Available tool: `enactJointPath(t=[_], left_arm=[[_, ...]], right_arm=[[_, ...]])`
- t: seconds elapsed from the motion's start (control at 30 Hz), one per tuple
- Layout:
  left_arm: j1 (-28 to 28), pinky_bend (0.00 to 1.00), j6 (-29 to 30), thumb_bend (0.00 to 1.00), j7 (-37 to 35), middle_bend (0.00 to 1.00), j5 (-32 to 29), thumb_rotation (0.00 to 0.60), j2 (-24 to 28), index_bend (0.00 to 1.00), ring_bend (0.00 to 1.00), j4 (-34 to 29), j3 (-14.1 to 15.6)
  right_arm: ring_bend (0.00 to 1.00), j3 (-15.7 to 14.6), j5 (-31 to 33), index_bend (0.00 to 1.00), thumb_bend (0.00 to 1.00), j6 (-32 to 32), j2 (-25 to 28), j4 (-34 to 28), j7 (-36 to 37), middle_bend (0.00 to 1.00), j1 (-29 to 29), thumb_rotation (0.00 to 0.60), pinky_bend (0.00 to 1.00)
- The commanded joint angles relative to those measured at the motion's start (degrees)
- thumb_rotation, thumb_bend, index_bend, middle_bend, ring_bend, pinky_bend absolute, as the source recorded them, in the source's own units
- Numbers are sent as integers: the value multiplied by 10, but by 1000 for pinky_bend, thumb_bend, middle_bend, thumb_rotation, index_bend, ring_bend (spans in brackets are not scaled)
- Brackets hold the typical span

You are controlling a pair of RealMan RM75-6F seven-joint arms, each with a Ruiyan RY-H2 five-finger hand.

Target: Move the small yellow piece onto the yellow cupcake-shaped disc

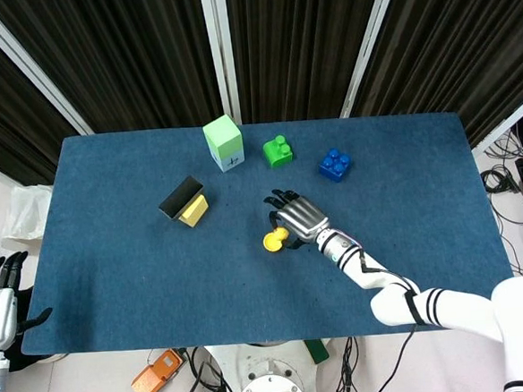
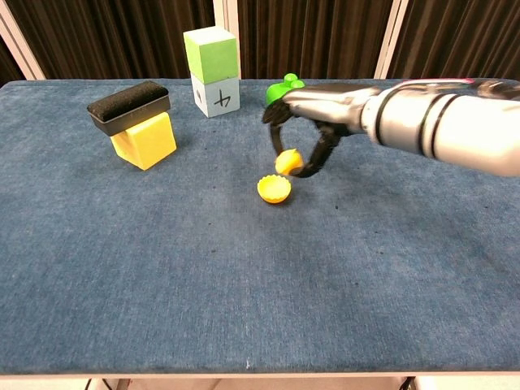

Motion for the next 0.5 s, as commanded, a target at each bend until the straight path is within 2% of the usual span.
enactJointPath(t=[0.03,0.33,0.43,0.5], left_arm=[[2,0,1,35,-3,80,-1,600,-1,66,50,3,1],[4,0,-1,35,-11,80,-2,600,-6,66,50,14,1],[5,0,0,35,-13,80,-2,600,-8,66,50,17,0],[5,0,0,35,-15,80,-2,600,-9,66,50,19,0]], right_arm=[[108,-1,11,631,480,-7,-10,6,-15,192,10,600,190],[108,-11,38,574,480,-11,-18,9,-37,191,23,600,189],[93,-18,45,466,480,-17,-16,6,-46,191,26,600,180],[64,-21,49,341,479,-18,-11,-2,-51,186,27,600,155]])
